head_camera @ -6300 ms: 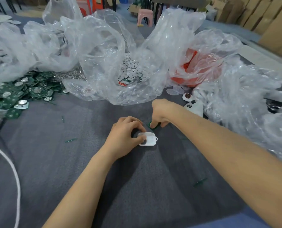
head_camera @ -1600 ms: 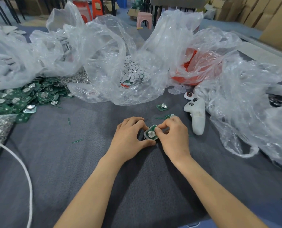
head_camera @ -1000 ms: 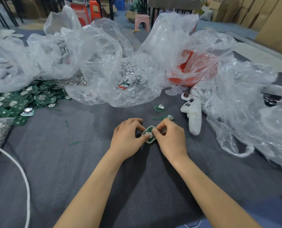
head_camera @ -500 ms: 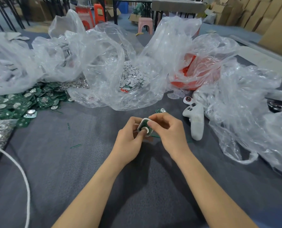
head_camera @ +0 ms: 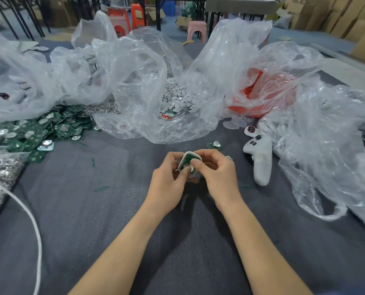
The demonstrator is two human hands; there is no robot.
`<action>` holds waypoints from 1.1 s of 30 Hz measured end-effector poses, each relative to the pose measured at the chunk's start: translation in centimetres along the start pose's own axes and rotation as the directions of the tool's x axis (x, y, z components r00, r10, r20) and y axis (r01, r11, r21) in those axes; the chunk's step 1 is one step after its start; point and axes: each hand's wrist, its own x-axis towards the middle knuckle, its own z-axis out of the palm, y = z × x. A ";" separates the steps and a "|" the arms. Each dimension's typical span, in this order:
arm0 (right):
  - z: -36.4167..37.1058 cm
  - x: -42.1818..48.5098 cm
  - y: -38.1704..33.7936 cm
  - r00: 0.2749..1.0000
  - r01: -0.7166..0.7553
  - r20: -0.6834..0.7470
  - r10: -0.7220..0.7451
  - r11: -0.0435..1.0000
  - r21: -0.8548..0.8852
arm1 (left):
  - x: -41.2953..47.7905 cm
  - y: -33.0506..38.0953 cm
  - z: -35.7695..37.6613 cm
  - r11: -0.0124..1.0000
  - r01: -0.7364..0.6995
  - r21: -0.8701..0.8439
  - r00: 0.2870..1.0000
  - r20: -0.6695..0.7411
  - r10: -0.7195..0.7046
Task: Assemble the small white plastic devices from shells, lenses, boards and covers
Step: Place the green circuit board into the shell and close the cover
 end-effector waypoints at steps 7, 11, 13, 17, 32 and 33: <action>-0.4 0.0 -0.4 0.993 -0.117 0.028 0.115 0.987 0.112 | -0.3 0.1 0.2 0.997 -0.068 0.025 0.997 0.044 0.067; -0.5 -0.2 -0.3 0.988 -0.148 0.060 0.141 0.979 0.138 | -0.3 0.1 0.3 0.997 -0.064 0.037 0.997 0.038 0.063; -0.6 -0.1 -0.2 0.985 -0.159 0.084 0.148 0.976 0.150 | -0.4 0.2 0.3 0.997 -0.062 0.041 0.998 0.032 0.061; -0.2 -0.3 -0.1 0.984 -0.154 0.110 0.141 0.981 0.118 | -0.5 0.2 0.2 0.995 -0.087 0.056 0.995 0.052 0.084; 0.4 -0.1 -0.3 0.968 -0.222 0.159 0.195 0.959 0.176 | -1.0 0.6 0.5 0.995 -0.100 0.020 0.995 -0.020 0.101; 0.4 -0.1 -0.4 0.966 -0.233 0.156 0.206 0.955 0.186 | -1.1 0.7 0.5 0.995 -0.102 0.013 0.995 -0.020 0.102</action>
